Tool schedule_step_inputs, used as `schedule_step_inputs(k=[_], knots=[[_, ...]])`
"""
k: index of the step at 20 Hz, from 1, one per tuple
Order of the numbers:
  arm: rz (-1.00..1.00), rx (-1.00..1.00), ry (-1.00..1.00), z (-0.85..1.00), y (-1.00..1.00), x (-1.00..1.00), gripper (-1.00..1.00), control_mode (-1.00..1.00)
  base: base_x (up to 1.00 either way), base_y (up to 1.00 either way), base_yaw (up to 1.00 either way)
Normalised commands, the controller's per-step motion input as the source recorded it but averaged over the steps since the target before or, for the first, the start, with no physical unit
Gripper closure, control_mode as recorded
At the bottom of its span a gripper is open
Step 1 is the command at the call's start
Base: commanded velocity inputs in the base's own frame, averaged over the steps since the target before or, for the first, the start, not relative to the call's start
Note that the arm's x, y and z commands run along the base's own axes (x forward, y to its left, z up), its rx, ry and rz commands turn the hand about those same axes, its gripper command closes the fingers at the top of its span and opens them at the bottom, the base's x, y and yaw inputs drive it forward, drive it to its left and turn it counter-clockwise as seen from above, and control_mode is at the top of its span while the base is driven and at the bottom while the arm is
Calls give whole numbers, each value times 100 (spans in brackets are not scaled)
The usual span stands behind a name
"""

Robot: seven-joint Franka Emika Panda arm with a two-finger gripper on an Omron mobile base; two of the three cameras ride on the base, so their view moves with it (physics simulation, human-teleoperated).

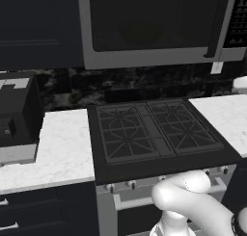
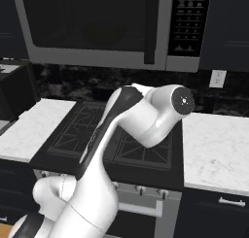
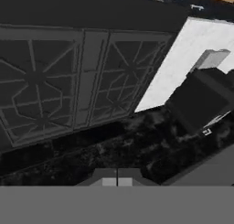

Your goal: Open the microwave, place the bowl with waffle inside the microwave, then close the microwave door and turn it on.

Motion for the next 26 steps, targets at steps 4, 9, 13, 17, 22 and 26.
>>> schedule_step_inputs(k=[4,9,13,17,22,26], knots=[[-52,44,3,23,-100,9,100,-100,0,0,0],[-53,38,5,37,-87,14,100,-100,0,0,0],[-41,28,3,48,-61,24,100,-100,0,0,0],[-25,39,-4,54,-55,10,100,-100,0,0,0],[-5,49,-13,34,-17,-7,100,-100,0,0,0],[0,51,-12,26,0,-1,100,-100,0,0,0]])
